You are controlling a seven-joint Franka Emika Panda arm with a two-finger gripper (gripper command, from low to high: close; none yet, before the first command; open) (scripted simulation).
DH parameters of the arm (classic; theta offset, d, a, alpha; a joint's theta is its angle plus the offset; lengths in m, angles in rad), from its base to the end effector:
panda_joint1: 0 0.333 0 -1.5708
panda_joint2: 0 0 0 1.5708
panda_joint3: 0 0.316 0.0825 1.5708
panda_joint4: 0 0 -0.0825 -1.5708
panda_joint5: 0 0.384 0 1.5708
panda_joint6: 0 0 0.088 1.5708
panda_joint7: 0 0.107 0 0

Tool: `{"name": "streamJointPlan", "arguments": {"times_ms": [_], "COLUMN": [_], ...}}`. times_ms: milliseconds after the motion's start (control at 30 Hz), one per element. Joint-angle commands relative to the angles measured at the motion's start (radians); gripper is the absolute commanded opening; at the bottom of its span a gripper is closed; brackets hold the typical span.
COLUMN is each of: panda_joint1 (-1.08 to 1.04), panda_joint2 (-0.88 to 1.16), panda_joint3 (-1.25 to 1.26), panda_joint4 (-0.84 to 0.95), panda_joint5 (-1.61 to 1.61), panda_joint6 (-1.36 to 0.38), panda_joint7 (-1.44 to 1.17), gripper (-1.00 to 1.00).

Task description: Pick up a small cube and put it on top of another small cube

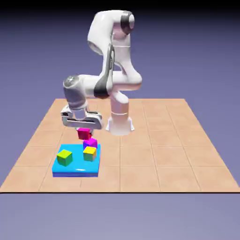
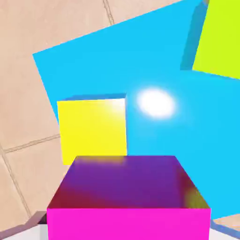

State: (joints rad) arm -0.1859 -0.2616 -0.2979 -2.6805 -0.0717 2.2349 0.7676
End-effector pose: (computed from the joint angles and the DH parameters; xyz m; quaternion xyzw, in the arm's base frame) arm 0.3386 -0.1735 0.3006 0.8257 -0.5557 -0.0970 0.0023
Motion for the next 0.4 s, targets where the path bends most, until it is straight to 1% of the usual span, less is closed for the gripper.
{"name": "streamJointPlan", "arguments": {"times_ms": [0, 67, 233, 267, 300, 333, 367], "panda_joint1": [-0.023, -0.044, -0.039, -0.039, -0.039, -0.039, -0.040], "panda_joint2": [-0.036, -0.069, 0.085, 0.101, 0.101, 0.101, 0.070], "panda_joint3": [0.018, 0.033, 0.023, 0.022, 0.022, 0.022, 0.024], "panda_joint4": [-0.025, -0.047, -0.113, -0.120, -0.120, -0.120, -0.107], "panda_joint5": [-0.022, -0.038, -0.010, -0.007, -0.007, -0.007, -0.013], "panda_joint6": [-0.007, -0.013, 0.204, 0.227, 0.227, 0.227, 0.183], "panda_joint7": [0.043, 0.079, 0.053, 0.050, 0.050, 0.050, 0.055], "gripper": [-1.00, -1.00, -1.00, -1.00, 1.00, 1.00, 1.00]}}
